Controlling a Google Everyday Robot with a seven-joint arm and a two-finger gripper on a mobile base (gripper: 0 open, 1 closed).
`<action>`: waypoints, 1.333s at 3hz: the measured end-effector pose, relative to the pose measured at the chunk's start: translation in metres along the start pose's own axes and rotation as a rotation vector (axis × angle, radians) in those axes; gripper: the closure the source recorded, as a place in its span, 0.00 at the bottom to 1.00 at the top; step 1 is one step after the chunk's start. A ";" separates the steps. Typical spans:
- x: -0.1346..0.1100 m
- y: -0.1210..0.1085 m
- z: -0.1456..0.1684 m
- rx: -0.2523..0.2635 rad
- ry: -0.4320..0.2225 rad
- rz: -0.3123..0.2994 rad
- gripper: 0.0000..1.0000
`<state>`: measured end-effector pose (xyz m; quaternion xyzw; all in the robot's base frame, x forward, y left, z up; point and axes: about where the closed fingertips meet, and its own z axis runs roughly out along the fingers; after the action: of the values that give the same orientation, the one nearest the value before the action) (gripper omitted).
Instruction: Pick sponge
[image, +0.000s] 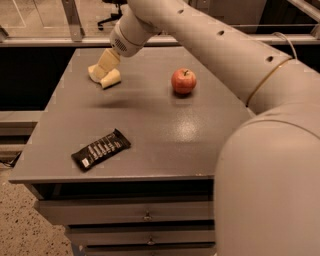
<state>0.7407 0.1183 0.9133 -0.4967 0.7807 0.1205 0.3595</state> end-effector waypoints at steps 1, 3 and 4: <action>-0.005 -0.001 0.032 -0.006 0.008 0.024 0.00; 0.007 -0.004 0.083 -0.047 0.020 0.128 0.00; 0.010 -0.007 0.091 -0.056 0.013 0.159 0.13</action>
Offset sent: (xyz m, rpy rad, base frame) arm 0.0482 0.0413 -0.0682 0.0703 0.1206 -0.0818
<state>0.7845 0.1573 0.8428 -0.4439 0.8163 0.1671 0.3297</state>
